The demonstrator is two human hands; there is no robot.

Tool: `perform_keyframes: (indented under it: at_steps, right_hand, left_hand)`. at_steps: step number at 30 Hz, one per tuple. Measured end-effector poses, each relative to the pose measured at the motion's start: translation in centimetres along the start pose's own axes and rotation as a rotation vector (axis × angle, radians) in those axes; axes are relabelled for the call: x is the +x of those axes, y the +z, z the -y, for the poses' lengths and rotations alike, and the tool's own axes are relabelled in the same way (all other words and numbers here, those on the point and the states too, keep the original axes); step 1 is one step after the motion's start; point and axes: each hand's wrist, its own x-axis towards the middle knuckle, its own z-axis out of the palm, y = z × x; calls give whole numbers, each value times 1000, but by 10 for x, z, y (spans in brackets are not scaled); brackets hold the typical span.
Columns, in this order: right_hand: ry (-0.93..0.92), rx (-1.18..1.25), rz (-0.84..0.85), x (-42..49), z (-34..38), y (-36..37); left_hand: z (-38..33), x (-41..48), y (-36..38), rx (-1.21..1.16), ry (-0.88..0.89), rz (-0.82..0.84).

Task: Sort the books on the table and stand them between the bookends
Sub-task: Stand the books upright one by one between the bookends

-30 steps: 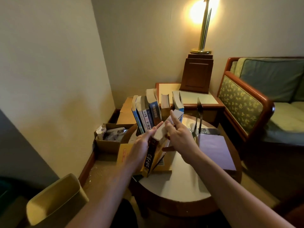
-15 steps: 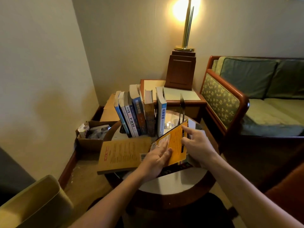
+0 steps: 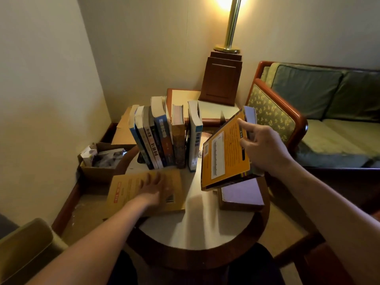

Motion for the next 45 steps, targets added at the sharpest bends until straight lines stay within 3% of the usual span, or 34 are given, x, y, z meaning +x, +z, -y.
perform_keyframes:
  at_steps: [6,11,19,23,45]
  right_hand:
    - [-46,-107,2,61,10,15]
    - [-42,-166,24,112,17,39]
    - [-17,-152,110,161,20,88]
    - [107,38,136,163,13,107]
    - [32,283,70,102,-12,112]
  left_hand:
    - [18,9,25,160,116,-236]
    - [21,12,31,165,128,-304]
    - [22,14,34,151,130,-328]
    - [21,14,35,151,122,-336]
    - [20,10,32,166,133,-335]
